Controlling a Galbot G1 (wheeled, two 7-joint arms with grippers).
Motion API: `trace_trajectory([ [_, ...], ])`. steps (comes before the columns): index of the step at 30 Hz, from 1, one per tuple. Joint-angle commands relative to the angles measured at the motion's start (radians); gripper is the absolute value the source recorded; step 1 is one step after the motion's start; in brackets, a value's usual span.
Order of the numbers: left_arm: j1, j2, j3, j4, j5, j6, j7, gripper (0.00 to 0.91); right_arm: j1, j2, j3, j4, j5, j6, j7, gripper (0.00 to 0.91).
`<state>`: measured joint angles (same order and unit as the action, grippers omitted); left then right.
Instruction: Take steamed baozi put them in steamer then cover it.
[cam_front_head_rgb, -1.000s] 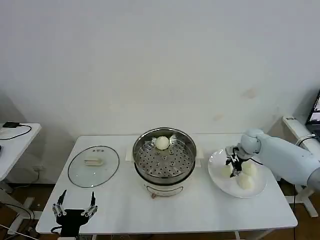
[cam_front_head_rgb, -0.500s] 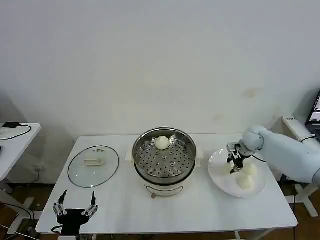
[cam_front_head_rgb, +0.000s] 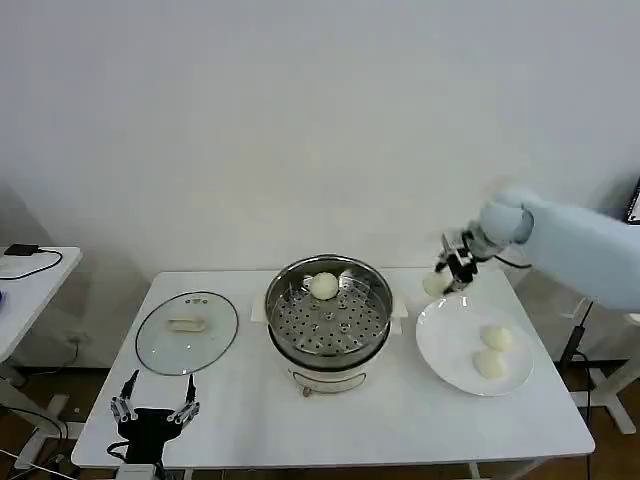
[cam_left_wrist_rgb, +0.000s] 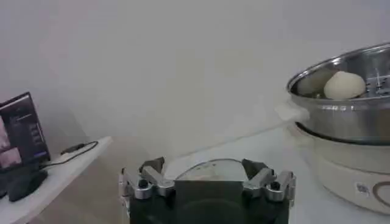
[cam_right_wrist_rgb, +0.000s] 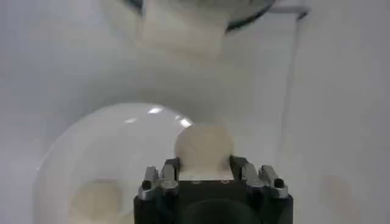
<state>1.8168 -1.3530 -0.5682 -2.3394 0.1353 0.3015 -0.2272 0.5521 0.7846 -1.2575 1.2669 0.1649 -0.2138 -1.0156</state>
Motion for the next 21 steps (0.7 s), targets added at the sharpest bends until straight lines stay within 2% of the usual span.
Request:
trace_trajectory([
  [1, -0.007, 0.001, -0.002, 0.004, -0.002, 0.002, 0.0, 0.907, 0.261, 0.134, -0.149, 0.141, 0.251, -0.095, 0.049, 0.564],
  [6, -0.011, 0.006, -0.015, 0.003, -0.015, 0.008, 0.0, 0.907, 0.238, 0.244, -0.153, 0.136, 0.375, -0.164, 0.095, 0.564],
  [13, -0.016, 0.013, -0.032, 0.002, -0.027, 0.01, 0.001, 0.907, 0.149, 0.414, -0.159, 0.049, 0.456, -0.251, 0.136, 0.564],
  [21, -0.031, 0.005, -0.047, 0.001, -0.038, 0.01, 0.001, 0.907, 0.077, 0.538, -0.179, -0.035, 0.561, -0.327, 0.194, 0.564],
])
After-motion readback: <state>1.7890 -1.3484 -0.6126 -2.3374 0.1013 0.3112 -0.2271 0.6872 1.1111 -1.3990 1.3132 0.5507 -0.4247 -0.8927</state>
